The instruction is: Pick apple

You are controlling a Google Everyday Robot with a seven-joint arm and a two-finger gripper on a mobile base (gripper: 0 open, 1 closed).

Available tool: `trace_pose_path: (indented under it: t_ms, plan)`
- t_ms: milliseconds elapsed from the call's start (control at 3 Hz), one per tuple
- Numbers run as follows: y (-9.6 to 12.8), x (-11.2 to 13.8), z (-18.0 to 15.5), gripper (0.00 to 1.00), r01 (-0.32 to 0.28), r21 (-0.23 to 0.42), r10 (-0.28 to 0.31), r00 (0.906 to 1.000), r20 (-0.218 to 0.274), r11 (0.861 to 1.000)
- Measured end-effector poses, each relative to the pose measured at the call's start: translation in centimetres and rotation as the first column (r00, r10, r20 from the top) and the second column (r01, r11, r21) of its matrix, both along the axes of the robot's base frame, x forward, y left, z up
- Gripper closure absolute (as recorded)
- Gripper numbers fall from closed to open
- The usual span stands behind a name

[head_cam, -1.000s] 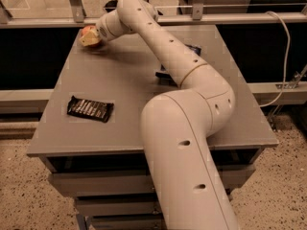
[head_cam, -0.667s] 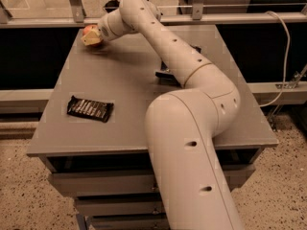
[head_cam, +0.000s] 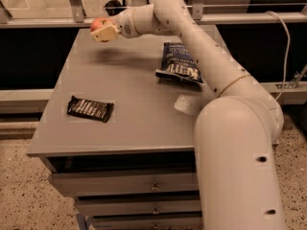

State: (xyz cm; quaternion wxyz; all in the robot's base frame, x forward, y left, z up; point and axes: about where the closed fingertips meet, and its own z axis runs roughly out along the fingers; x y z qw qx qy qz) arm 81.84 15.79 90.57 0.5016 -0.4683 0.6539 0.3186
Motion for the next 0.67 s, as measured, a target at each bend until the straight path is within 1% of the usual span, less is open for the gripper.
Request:
trace_pose_path:
  t_ms: [333, 667]
  plan:
    - [-2.19, -3.16, 2.16, 1.0, -0.12, 0.019, 0.119, 0.9918, 0.047, 0.993]
    - [-1.77, -3.84, 1.64, 1.0, -0.15, 0.006, 0.15, 0.9879, 0.04, 0.989]
